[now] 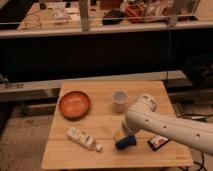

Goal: Place the white sponge in the ceramic bowl

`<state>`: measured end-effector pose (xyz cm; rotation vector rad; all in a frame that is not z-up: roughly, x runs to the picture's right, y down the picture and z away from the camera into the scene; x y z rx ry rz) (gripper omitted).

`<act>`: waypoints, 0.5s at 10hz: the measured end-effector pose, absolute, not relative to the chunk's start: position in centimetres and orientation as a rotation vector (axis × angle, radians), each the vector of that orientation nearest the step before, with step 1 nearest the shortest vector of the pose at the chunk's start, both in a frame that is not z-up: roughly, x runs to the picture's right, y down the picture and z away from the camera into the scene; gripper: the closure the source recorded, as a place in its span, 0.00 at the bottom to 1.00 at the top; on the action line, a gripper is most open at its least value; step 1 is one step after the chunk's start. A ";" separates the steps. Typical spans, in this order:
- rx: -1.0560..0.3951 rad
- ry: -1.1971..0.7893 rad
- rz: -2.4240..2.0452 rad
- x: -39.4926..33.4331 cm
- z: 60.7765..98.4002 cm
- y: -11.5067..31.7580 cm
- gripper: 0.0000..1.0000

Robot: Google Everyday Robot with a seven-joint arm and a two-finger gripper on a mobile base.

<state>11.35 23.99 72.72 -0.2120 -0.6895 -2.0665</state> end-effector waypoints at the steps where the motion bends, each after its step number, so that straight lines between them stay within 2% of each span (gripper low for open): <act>1: -0.149 -0.750 -2.187 11.3 73.8 25.4 0.20; 5: 0.131 -0.972 -2.548 11.6 75.3 28.8 0.20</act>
